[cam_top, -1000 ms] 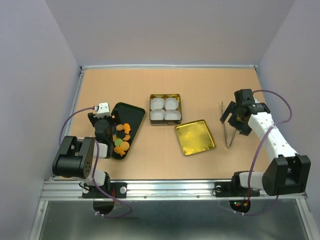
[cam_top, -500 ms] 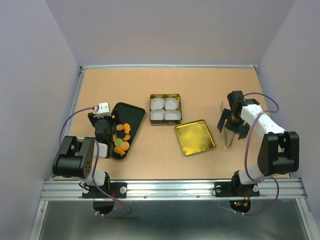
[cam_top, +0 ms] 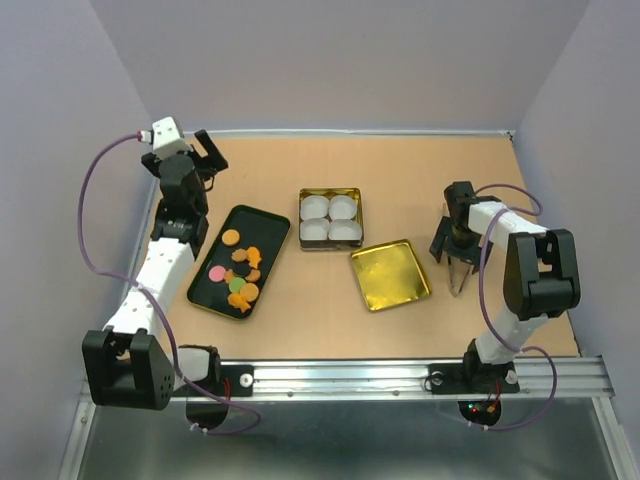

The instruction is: Pack the cookies

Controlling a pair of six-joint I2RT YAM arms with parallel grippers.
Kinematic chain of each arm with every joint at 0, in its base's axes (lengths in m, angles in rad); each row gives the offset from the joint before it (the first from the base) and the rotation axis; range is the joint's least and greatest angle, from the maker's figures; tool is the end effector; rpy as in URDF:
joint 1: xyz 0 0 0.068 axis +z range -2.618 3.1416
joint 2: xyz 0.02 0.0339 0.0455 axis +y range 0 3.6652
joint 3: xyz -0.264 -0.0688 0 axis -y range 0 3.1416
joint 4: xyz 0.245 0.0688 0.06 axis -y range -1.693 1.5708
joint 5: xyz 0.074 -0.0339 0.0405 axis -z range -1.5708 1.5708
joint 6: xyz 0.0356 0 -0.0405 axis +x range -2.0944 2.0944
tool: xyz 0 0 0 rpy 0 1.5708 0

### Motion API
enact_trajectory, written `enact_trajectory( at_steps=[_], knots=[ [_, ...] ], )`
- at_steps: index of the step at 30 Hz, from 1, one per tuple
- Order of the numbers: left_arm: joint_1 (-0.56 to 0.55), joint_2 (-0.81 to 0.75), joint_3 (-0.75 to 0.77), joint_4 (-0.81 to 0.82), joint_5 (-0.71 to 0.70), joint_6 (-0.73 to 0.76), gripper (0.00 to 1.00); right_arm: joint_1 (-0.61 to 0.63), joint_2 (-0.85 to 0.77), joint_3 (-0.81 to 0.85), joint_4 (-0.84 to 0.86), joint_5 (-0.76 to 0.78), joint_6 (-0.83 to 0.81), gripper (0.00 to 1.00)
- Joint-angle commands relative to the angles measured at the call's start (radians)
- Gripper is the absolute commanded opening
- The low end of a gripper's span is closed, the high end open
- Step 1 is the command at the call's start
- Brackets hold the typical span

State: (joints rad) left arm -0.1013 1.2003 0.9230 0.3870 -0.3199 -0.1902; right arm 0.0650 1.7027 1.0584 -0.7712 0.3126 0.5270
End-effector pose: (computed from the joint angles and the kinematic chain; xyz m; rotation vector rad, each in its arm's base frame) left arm 0.2833 -0.0175 0.3620 -0.3238 1.4305 -0.0036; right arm 0.3034 0.0088 0.1694 0.6938 2.7956 -0.3688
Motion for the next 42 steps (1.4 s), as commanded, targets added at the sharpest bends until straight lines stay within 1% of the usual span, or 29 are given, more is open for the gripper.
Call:
enact_trajectory(
  at_steps=[1,2,5,6,8,11,16,21,27,28,30,31,32,34,35,39,41,42],
  knots=[
    [-0.003,0.016,0.158,-0.5,-0.015,-0.131,0.99,-0.013,0.078,0.047,0.089,0.059,0.011,1.0],
    [-0.003,0.04,0.207,-0.599,-0.007,-0.143,0.99,-0.013,0.086,0.049,0.093,0.059,0.011,1.0],
    [0.002,0.047,0.237,-0.7,-0.045,-0.216,0.99,-0.017,0.123,0.055,0.113,0.051,0.016,1.0],
    [0.002,0.039,0.241,-0.759,-0.065,-0.235,0.99,-0.022,0.13,0.055,0.127,0.052,0.016,1.0],
    [0.002,0.003,0.231,-0.777,-0.061,-0.239,0.99,-0.031,0.152,0.054,0.141,0.054,0.013,1.0],
    [0.002,-0.108,0.209,-0.79,-0.047,-0.215,0.99,-0.059,0.167,0.055,0.167,0.048,0.007,1.0],
    [0.002,-0.211,0.18,-0.792,-0.001,-0.193,0.99,-0.109,0.163,0.052,0.194,0.049,-0.041,1.0],
    [0.002,-0.237,0.189,-0.838,0.025,-0.195,0.99,-0.123,0.196,0.08,0.233,0.028,-0.105,1.0],
    [0.002,-0.232,0.214,-0.876,0.057,-0.201,0.99,-0.134,0.251,0.124,0.251,0.028,-0.139,1.0],
    [0.002,-0.232,0.217,-0.881,0.062,-0.199,0.99,-0.139,0.265,0.127,0.256,0.022,-0.143,0.97],
    [0.002,-0.232,0.224,-0.899,0.082,-0.195,0.99,-0.148,0.275,0.127,0.269,0.013,-0.148,0.85],
    [0.002,-0.231,0.226,-0.902,0.09,-0.192,0.99,-0.149,0.287,0.126,0.276,0.002,-0.148,0.76],
    [0.002,-0.229,0.227,-0.913,0.102,-0.192,0.99,-0.151,0.29,0.124,0.283,-0.001,-0.148,0.62],
    [0.002,-0.226,0.229,-0.921,0.113,-0.19,0.99,-0.152,0.298,0.118,0.288,-0.016,-0.148,0.45],
    [0.002,-0.225,0.231,-0.925,0.117,-0.19,0.99,-0.152,0.296,0.114,0.296,-0.038,-0.148,0.33],
    [0.002,-0.225,0.231,-0.933,0.114,-0.198,0.99,-0.151,0.273,0.094,0.297,-0.09,-0.137,0.17],
    [0.002,-0.22,0.228,-0.933,0.122,-0.204,0.99,-0.151,0.252,0.092,0.296,-0.116,-0.133,0.16],
    [0.002,-0.216,0.22,-0.929,0.152,-0.206,0.99,-0.151,0.241,0.097,0.294,-0.125,-0.134,0.13]
  ],
)
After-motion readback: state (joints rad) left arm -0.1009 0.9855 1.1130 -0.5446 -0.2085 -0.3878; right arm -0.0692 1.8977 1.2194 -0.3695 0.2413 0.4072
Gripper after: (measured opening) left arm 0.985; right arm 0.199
